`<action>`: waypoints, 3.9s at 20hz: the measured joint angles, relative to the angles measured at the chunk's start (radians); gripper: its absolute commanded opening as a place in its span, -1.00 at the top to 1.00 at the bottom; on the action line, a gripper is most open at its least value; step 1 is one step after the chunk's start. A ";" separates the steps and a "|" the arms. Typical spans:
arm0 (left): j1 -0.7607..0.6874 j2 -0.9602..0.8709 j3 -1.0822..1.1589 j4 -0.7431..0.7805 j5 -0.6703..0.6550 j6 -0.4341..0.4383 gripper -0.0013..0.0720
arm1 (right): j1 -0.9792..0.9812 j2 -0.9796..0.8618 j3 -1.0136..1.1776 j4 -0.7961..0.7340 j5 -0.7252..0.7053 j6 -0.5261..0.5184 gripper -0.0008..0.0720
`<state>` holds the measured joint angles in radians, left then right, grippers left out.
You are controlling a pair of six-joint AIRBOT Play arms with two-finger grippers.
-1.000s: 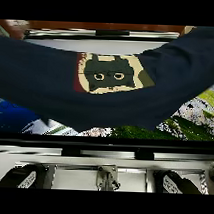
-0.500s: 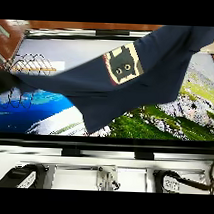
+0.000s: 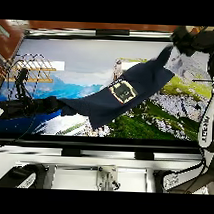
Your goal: Fold the shirts.
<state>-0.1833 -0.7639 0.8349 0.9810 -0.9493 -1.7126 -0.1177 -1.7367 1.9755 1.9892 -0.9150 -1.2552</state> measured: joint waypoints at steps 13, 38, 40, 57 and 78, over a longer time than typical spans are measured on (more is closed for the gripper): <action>0.040 -0.002 0.042 -0.035 0.182 0.105 0.86 | 0.191 0.276 -0.627 0.109 -0.554 -0.299 -0.86; 0.040 -0.127 0.011 0.151 0.182 0.135 0.86 | 0.781 0.215 -0.988 0.358 0.142 0.052 -0.86; 0.040 -0.127 0.011 0.152 0.182 0.135 0.86 | 0.789 0.205 -0.987 0.373 0.181 0.069 -0.86; 0.040 -0.127 0.011 0.153 0.181 0.134 0.86 | 0.801 0.116 -0.984 0.463 0.328 0.208 0.83; 0.335 0.264 0.792 0.130 0.570 0.101 0.86 | 0.439 1.110 -0.272 -0.452 0.234 -0.094 0.83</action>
<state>0.1516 -0.4999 1.6268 1.1110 -0.3794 -1.6119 0.3218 -0.6262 1.7039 1.5368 -0.6807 -1.3491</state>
